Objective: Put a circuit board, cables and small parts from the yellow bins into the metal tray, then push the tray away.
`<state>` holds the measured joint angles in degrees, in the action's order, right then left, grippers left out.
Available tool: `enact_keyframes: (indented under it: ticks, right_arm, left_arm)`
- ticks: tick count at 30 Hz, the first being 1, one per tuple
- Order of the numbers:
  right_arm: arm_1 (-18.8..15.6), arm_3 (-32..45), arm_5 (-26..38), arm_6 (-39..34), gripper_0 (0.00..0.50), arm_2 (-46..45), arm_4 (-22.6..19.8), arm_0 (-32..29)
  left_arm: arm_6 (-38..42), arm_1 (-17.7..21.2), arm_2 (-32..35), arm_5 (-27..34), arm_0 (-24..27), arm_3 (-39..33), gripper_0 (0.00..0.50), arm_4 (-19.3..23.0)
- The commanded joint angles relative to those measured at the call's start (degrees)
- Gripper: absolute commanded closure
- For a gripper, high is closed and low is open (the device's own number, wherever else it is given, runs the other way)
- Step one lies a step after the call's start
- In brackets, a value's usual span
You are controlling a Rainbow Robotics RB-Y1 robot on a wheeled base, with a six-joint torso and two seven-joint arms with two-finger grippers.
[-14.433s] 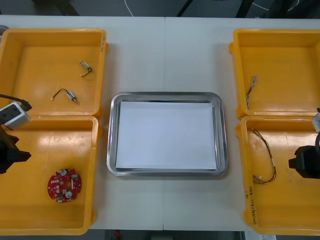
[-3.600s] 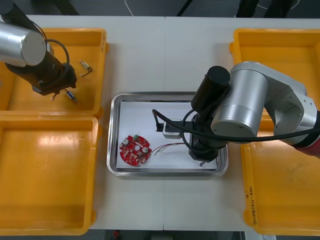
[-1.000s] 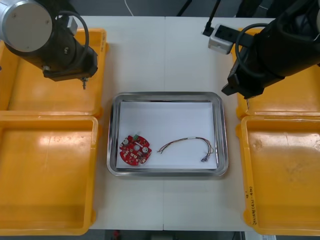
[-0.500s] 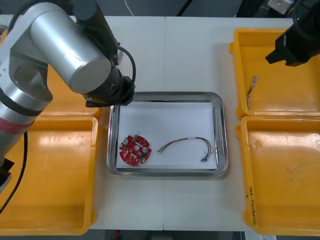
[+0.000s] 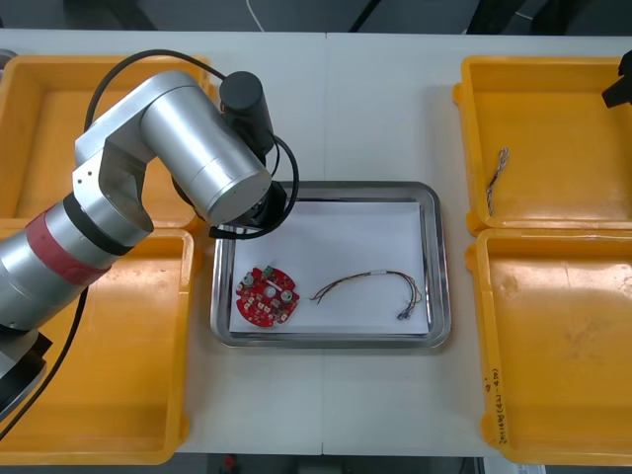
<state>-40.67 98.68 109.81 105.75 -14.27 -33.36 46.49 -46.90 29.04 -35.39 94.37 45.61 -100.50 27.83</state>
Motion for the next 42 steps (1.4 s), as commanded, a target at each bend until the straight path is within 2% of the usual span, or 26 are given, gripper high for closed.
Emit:
enact_keyframes:
  ticks: [1, 5, 16, 18, 20, 21, 22, 25, 26, 31, 36, 42]
  right_arm:
    - [-0.28, -1.48, 0.19, -0.55, 0.000, -4.10, 2.95, 0.80]
    - [0.42, -4.02, 0.19, -2.66, 0.000, -4.37, 5.23, 1.33]
    - [3.32, -10.70, 0.19, -15.31, 0.000, -3.93, 5.32, 4.84]
    - [3.85, -10.88, 0.19, -18.65, 0.000, -2.34, 5.23, 5.02]
    - [3.85, -10.79, 0.19, -20.76, 0.000, -1.03, 5.14, 5.02]
    - [3.85, -10.88, 0.19, -22.35, 0.000, -0.15, 5.06, 5.10]
    - [3.85, -10.88, 0.19, -23.58, 0.000, 0.38, 4.97, 5.10]
    - [4.02, -10.88, 0.19, -26.04, 0.000, 1.96, 4.70, 5.28]
    - [4.46, -10.88, 0.19, -27.62, 0.000, 2.84, 4.62, 5.19]
    - [5.34, -11.06, 0.19, -29.38, 0.000, 5.48, 4.27, 5.72]
    - [6.22, -14.48, 0.19, -28.76, 0.000, 7.32, 4.00, 7.57]
    - [7.89, -20.37, -2.50, -28.15, 0.000, 7.32, 5.32, 9.67]
  left_arm:
    - [5.77, -1.18, -1.88, -1.64, 1.67, 0.75, 0.496, -1.20]
    - [6.30, -1.18, -3.19, -2.52, 1.67, 1.98, 0.495, -1.38]
    - [7.97, -1.18, -5.83, -6.65, 1.58, 4.52, 0.485, -1.99]
    - [8.32, -1.09, -6.18, -6.83, 1.58, 4.70, 0.451, -2.08]
    - [8.50, -1.09, -6.09, -6.83, 1.41, 4.70, 0.398, -2.08]
    - [8.58, -1.18, -6.09, -6.83, 1.41, 4.70, 0.331, -2.08]
    - [8.67, -1.09, -6.09, -6.83, 1.41, 4.70, 0.227, -2.08]
    - [8.85, -1.09, -6.09, -6.83, 1.41, 4.61, 0.078, -2.26]
    - [9.02, -1.09, -6.18, -6.83, 1.50, 4.61, 0.000, -2.43]
    - [9.46, -1.00, -6.09, -6.56, 1.50, 3.73, 0.000, -3.05]
    - [9.73, 0.05, -3.55, -3.14, 1.50, 0.13, 0.000, -2.26]
    - [10.08, 2.60, 5.86, 5.92, 1.50, -7.52, 0.000, 4.69]
